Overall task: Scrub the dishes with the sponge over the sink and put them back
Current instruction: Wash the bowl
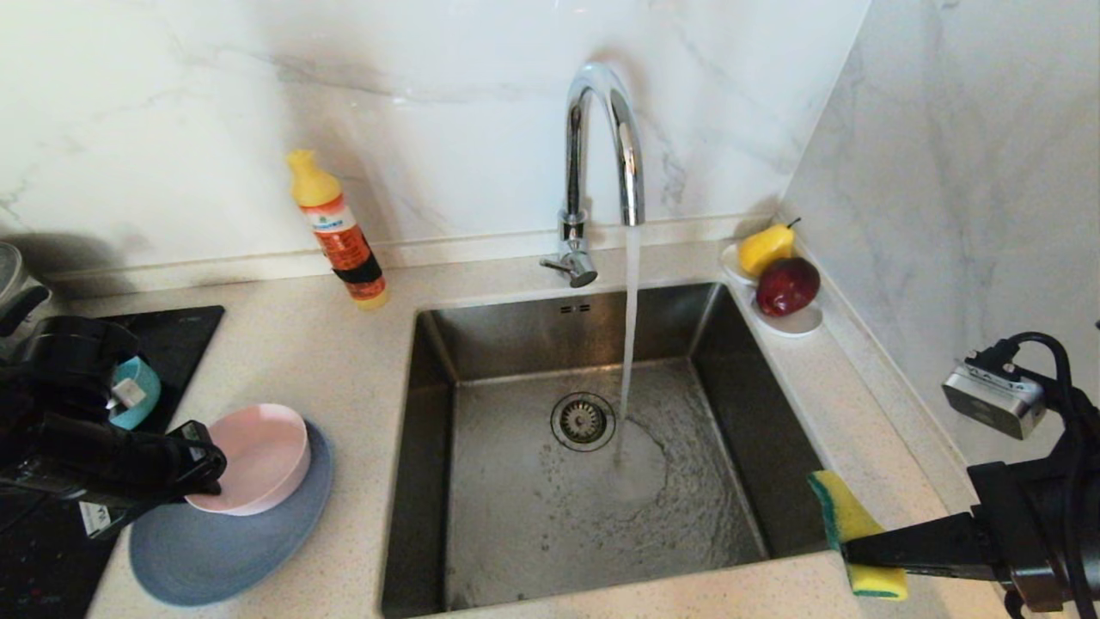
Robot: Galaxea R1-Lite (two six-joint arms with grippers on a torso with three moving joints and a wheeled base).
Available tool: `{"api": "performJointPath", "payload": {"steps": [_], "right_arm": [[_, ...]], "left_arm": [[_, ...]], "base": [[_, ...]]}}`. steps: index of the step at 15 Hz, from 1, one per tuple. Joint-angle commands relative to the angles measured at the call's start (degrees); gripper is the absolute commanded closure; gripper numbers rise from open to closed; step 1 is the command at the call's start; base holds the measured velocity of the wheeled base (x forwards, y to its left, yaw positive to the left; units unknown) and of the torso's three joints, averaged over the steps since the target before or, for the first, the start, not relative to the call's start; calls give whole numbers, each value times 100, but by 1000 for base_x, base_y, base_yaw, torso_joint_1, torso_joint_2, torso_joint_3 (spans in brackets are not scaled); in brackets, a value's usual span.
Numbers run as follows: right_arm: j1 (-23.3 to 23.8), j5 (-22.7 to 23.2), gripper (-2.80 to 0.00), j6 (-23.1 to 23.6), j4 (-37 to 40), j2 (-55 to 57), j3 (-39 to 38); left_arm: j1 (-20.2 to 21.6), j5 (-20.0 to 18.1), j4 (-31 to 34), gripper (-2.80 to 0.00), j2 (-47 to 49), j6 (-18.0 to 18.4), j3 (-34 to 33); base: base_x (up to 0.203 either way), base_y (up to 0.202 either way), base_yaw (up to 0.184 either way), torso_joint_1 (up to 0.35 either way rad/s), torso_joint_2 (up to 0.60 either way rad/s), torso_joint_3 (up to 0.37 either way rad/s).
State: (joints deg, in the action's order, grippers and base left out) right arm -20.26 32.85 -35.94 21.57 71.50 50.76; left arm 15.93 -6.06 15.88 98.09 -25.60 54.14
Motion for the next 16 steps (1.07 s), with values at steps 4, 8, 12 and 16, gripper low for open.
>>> {"api": "performJointPath", "payload": {"steps": [4,8,12,16], "right_arm": [[-4,37,0,-19,14,5,-49],[-4,46,0,-19,14,-11,-40],[-4,46,0,-19,14,-92,-66],[-4,35,0,-10,13,-179,-40]], "left_arm": [[6,7,788,0,-1288,82,468],[6,-18,1244,0,-1802,82,888],[-551,-107,1260,0,-1904,29,883],[-2123,309,1220,0,-1692,-205,1004]], "base": [[0,0,0,0,0,0],[0,0,0,0,0,0],[0,0,0,0,0,0],[0,0,0,0,0,0]]}}
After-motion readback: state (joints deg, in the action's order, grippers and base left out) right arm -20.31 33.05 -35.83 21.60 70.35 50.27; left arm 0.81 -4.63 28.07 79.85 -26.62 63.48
